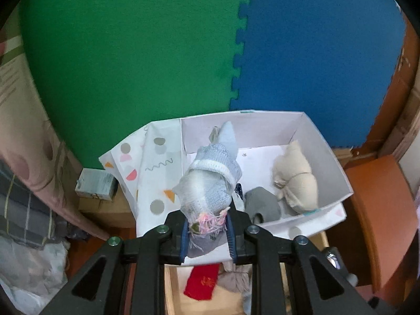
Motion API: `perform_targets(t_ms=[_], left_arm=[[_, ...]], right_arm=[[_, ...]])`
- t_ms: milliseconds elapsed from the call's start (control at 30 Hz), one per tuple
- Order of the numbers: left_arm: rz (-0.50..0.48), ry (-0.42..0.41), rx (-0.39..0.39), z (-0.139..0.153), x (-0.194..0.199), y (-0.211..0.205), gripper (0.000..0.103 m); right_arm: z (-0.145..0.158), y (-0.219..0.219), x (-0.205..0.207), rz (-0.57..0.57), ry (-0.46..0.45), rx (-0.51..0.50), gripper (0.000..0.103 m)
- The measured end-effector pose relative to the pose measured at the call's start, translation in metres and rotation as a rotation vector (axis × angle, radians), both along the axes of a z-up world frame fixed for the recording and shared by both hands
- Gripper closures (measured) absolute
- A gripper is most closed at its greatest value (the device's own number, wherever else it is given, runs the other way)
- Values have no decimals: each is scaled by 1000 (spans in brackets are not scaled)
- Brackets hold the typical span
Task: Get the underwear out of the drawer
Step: 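Carry the floral underwear with the left tool into the white box and release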
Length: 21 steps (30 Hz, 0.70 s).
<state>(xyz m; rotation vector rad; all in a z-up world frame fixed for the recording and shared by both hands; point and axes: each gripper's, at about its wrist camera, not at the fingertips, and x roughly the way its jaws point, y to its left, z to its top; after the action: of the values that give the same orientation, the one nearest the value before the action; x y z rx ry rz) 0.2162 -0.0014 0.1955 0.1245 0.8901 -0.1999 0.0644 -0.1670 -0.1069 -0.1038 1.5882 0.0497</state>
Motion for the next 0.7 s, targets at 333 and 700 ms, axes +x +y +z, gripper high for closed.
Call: perform_targets(t_ms=[333,700], left_arm=[[-2,88,101,-56,43,-28,80],[32,149,114,-73,51,-22,57]], right_arm=[[1,-1,2,-5,-5,9,48],[1,-3,6,-3,-4,9,48]])
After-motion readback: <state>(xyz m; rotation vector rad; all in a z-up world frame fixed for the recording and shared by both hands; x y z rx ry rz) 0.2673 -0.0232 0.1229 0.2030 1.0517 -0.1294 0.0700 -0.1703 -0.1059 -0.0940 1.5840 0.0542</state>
